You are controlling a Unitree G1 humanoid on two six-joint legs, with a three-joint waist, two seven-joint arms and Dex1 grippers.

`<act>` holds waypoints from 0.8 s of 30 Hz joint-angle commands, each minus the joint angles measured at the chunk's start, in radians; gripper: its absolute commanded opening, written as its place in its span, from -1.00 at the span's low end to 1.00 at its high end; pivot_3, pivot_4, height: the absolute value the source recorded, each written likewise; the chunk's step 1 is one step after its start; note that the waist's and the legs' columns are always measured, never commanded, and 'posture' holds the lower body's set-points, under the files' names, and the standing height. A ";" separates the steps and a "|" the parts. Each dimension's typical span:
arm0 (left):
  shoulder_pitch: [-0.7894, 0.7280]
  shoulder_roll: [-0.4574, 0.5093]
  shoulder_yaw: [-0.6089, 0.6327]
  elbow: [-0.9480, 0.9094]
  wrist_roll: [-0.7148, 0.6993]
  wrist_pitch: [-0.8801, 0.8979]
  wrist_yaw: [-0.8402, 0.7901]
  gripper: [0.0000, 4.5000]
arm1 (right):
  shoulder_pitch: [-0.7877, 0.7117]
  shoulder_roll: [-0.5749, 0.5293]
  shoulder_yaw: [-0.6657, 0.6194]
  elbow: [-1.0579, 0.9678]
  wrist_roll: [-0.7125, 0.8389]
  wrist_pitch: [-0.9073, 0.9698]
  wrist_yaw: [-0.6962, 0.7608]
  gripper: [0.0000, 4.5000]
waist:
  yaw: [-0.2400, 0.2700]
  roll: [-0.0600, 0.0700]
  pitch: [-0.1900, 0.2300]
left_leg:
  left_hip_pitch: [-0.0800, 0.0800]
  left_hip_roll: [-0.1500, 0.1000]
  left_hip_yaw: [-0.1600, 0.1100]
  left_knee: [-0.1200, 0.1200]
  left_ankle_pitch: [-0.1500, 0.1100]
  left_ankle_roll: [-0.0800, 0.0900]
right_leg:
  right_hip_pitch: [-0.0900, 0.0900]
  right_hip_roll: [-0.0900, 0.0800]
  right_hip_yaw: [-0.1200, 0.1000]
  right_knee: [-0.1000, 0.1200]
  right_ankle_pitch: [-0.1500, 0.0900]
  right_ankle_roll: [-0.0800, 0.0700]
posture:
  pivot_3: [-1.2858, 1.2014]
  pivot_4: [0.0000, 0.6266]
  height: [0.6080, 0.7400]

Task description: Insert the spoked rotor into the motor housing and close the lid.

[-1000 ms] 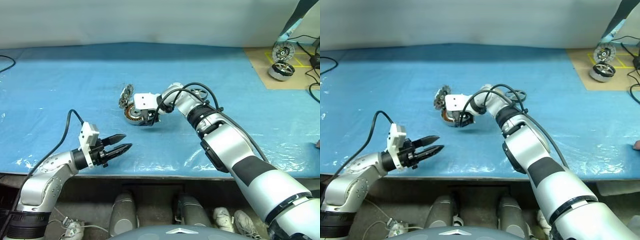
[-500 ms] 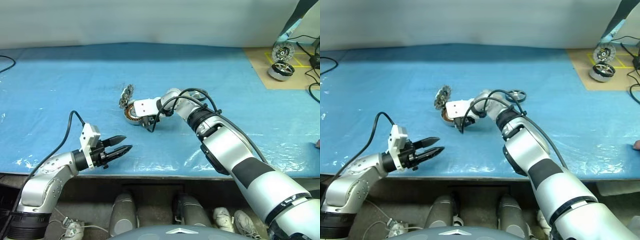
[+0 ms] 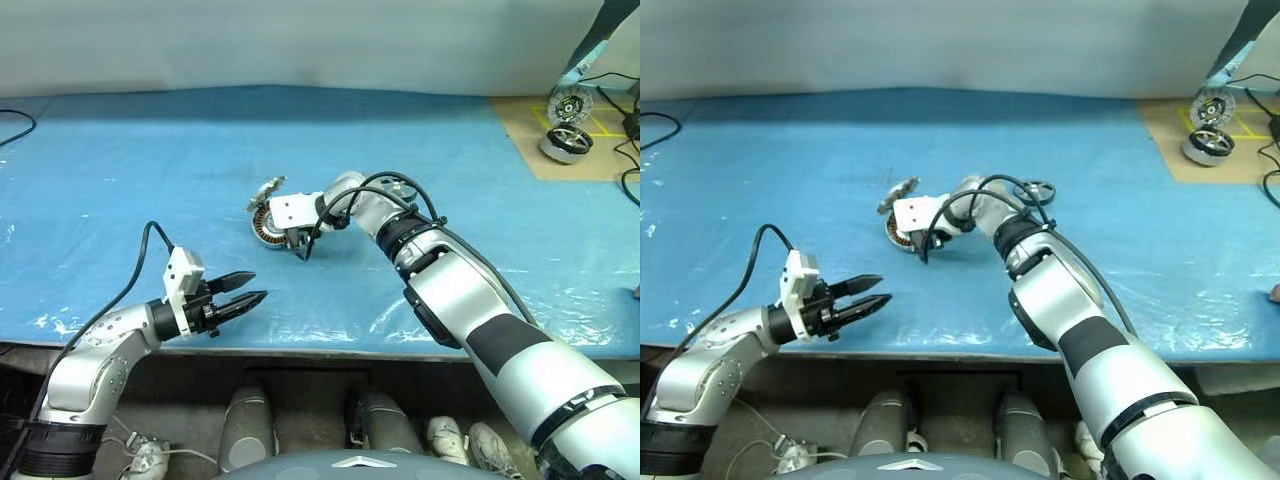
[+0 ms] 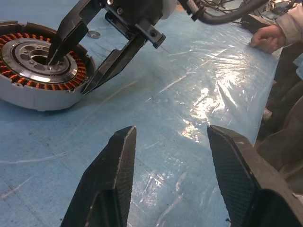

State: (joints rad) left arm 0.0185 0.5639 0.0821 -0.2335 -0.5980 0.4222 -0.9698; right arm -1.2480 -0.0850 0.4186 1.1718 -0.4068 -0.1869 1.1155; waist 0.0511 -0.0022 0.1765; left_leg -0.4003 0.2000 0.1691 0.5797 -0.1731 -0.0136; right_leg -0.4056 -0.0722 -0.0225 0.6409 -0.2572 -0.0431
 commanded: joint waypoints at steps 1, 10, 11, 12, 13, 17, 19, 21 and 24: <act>-0.034 -0.010 -0.015 0.018 0.007 -0.026 -0.021 0.11 | 0.078 -0.073 -0.014 -0.174 0.031 0.187 0.107 -0.26 | 0.003 0.000 0.000 | 0.000 0.000 0.000 0.000 0.000 0.000 | 0.000 0.000 0.000 0.000 0.000 0.000 | 0.03 -0.52 1.00; -0.101 -0.018 -0.060 0.077 0.016 -0.026 -0.074 0.11 | 0.381 -0.276 0.016 -0.894 0.028 0.803 0.222 -0.26 | 0.021 -0.001 -0.001 | 0.002 0.000 0.000 -0.001 0.000 -0.001 | 0.002 0.000 0.000 0.000 0.000 0.000 | 0.03 -0.52 1.00; -0.107 -0.016 -0.062 0.083 0.018 -0.025 -0.081 0.11 | 0.405 -0.276 0.025 -0.938 0.030 0.873 0.214 -0.26 | 0.020 -0.001 -0.001 | 0.004 0.000 0.000 -0.001 0.000 -0.001 | 0.003 0.000 0.000 0.000 0.000 0.001 | 0.03 -0.52 1.00; -0.112 -0.014 -0.064 0.087 0.019 -0.025 -0.087 0.11 | 0.426 -0.275 0.036 -0.979 0.035 0.927 0.209 -0.26 | 0.020 -0.001 -0.001 | 0.007 0.000 0.001 -0.002 0.000 -0.001 | 0.005 0.000 0.001 0.000 0.000 0.001 | 0.03 -0.52 1.00; -0.120 -0.031 -0.084 0.090 0.034 -0.029 -0.076 0.11 | 0.447 -0.273 0.051 -1.019 0.042 0.983 0.211 -0.26 | 0.020 -0.001 -0.001 | 0.010 0.000 0.001 -0.003 0.000 -0.001 | 0.007 0.000 0.002 0.000 0.000 0.001 | 0.03 -0.52 1.00; -0.144 -0.067 -0.132 0.096 0.071 -0.030 -0.052 0.11 | 0.489 -0.251 0.112 -1.099 0.056 1.144 0.176 -0.26 | 0.020 -0.002 -0.001 | 0.024 -0.001 0.003 -0.009 0.000 -0.001 | 0.016 0.000 0.007 -0.003 -0.001 0.002 | 0.03 -0.52 1.00; -0.141 -0.067 -0.132 0.110 0.080 -0.045 -0.062 0.11 | 0.483 -0.229 0.131 -1.085 0.058 1.192 0.135 -0.26 | 0.016 -0.004 -0.002 | 0.030 -0.001 0.003 -0.013 0.000 -0.001 | 0.017 0.000 0.012 -0.003 -0.002 0.003 | 0.03 -0.52 1.00; -0.129 -0.067 -0.131 0.130 0.089 -0.070 -0.075 0.11 | 0.469 -0.210 0.139 -1.058 0.065 1.217 0.101 -0.26 | 0.013 -0.004 -0.005 | 0.035 -0.002 0.004 -0.017 0.000 -0.001 | 0.017 0.001 0.015 -0.003 -0.002 0.003 | 0.03 -0.52 1.00; -0.117 -0.067 -0.132 0.148 0.098 -0.096 -0.083 0.11 | 0.438 -0.192 0.137 -1.029 0.095 1.219 0.085 -0.26 | 0.010 -0.005 -0.006 | 0.038 -0.001 0.005 -0.018 0.000 -0.002 | 0.017 0.004 0.018 -0.003 -0.002 0.003 | 0.03 -0.52 1.00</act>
State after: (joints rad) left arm -0.1045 0.4911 -0.0600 -0.0801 -0.5060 0.3544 -1.0400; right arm -0.8334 -0.2902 0.5116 0.0757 -0.3509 1.0075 1.2061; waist 0.0609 -0.0071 0.1702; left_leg -0.3622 0.1988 0.1739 0.5620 -0.1735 -0.0160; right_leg -0.3883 -0.0685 -0.0040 0.6379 -0.2593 -0.0397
